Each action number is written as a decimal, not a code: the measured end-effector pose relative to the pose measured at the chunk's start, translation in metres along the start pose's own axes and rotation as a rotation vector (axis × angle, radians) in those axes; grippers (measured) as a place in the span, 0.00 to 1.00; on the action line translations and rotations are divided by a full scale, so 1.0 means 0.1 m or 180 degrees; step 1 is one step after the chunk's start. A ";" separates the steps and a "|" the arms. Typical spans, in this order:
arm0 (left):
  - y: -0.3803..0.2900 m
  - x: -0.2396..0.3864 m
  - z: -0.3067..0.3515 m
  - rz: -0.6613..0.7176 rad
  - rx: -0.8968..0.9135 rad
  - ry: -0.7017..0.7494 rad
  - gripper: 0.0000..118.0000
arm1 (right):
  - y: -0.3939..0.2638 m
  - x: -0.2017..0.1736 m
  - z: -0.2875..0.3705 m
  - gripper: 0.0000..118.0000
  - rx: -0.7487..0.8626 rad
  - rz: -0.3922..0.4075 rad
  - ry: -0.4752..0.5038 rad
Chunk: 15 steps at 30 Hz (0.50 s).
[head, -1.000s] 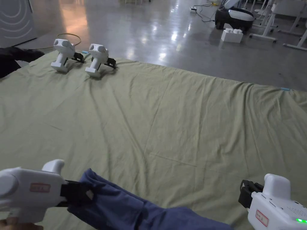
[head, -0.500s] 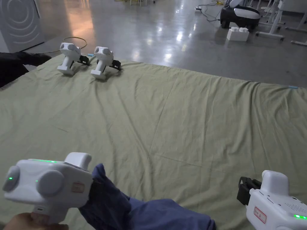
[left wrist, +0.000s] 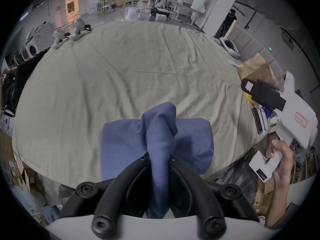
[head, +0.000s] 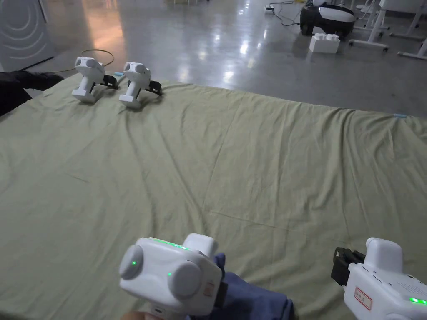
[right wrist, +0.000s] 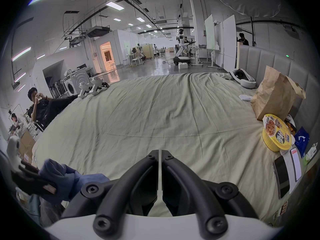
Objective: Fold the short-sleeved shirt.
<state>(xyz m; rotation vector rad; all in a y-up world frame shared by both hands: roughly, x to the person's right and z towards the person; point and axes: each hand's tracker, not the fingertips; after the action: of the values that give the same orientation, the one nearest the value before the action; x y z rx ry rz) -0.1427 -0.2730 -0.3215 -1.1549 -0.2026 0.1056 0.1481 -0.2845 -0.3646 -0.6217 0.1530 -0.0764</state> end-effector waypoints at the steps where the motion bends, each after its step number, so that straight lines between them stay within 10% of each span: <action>1: 0.00 0.08 -0.06 -0.0001 -0.0019 -0.0001 0.13 | -0.01 0.01 0.01 0.04 -0.0006 -0.0007 -0.0010; 15: -0.03 0.72 -0.52 -0.0145 -0.0095 -0.0007 0.14 | -0.08 0.12 0.04 0.04 -0.0069 -0.0071 -0.0100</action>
<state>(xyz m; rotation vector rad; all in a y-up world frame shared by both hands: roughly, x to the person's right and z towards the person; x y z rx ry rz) -0.0618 -0.3073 -0.3314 -1.1792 -0.2330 0.0638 0.1606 -0.2900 -0.3585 -0.6458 0.1168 -0.0865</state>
